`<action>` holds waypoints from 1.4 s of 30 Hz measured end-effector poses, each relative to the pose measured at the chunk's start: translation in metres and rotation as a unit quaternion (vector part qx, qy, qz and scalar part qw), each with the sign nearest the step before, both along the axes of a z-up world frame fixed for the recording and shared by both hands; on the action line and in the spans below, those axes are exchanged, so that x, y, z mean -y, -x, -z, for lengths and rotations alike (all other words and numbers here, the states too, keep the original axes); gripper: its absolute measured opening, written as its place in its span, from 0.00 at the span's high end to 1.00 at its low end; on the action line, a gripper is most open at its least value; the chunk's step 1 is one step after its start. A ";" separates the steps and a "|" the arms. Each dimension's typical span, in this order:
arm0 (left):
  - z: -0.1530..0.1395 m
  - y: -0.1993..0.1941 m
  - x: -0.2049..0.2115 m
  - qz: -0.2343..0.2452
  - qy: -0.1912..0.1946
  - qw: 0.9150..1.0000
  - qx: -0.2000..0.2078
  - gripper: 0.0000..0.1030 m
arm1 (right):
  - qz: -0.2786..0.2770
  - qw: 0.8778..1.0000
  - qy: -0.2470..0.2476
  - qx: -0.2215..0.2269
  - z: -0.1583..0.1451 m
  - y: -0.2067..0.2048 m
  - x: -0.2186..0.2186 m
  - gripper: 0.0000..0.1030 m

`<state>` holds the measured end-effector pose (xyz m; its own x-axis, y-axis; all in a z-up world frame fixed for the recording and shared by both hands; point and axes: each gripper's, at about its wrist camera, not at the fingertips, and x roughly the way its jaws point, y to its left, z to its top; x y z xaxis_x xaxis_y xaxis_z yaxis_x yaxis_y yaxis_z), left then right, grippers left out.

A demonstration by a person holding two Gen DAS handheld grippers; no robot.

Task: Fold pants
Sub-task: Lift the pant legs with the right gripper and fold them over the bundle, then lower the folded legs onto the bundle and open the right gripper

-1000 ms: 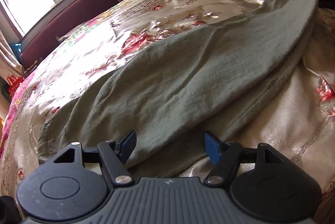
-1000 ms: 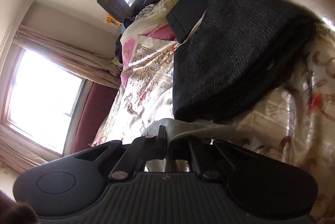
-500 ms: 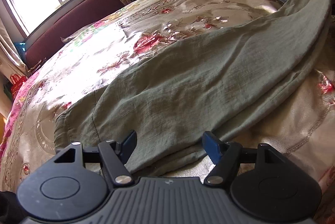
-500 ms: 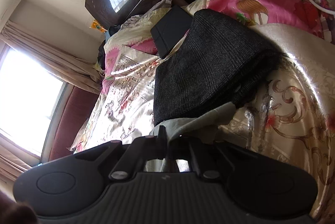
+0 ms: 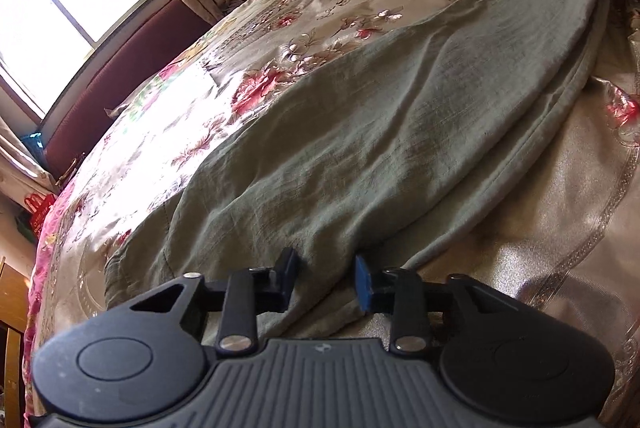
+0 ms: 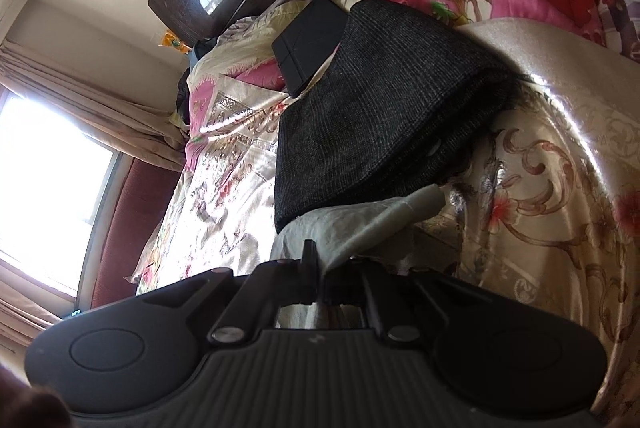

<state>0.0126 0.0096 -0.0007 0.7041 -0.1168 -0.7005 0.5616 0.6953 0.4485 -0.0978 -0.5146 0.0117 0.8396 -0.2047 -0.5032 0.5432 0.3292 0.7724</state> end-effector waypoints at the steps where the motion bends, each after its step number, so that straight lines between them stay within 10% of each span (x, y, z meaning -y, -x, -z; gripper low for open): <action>1: -0.002 -0.001 0.001 -0.001 0.006 1.000 -0.007 0.71 | 0.001 1.000 -0.001 -0.001 0.000 0.001 0.000 0.95; 17: -0.021 0.030 -0.015 0.032 0.028 0.999 -0.029 0.82 | -0.015 0.999 0.041 -0.007 -0.018 0.000 -0.010 0.95; 20: -0.034 0.022 -0.013 0.023 0.082 0.996 -0.010 0.77 | -0.020 0.999 0.047 0.005 -0.029 -0.003 -0.017 0.95; 25: -0.018 -0.015 -0.005 -0.030 0.140 0.989 -0.034 0.61 | -0.051 0.996 0.071 0.029 -0.061 -0.018 -0.037 0.95; 31: 0.003 0.008 -0.009 -0.024 0.146 0.987 -0.058 0.64 | -0.144 0.979 0.127 0.074 -0.124 -0.049 -0.093 0.95; 35: -0.002 0.008 -0.036 -0.070 0.223 0.968 -0.091 0.61 | -0.264 0.945 0.182 0.062 -0.143 -0.100 -0.176 0.95; 38: -0.005 0.006 -0.057 -0.102 0.265 0.954 -0.099 0.60 | -0.370 0.892 0.256 0.033 -0.135 -0.144 -0.264 0.95; 41: -0.008 0.007 -0.074 -0.137 0.258 0.953 -0.078 0.60 | -0.483 0.791 0.376 -0.020 -0.107 -0.181 -0.370 0.95; 42: -0.009 0.007 -0.080 -0.151 0.256 0.952 -0.075 0.60 | -0.516 0.736 0.436 -0.042 -0.091 -0.187 -0.412 0.95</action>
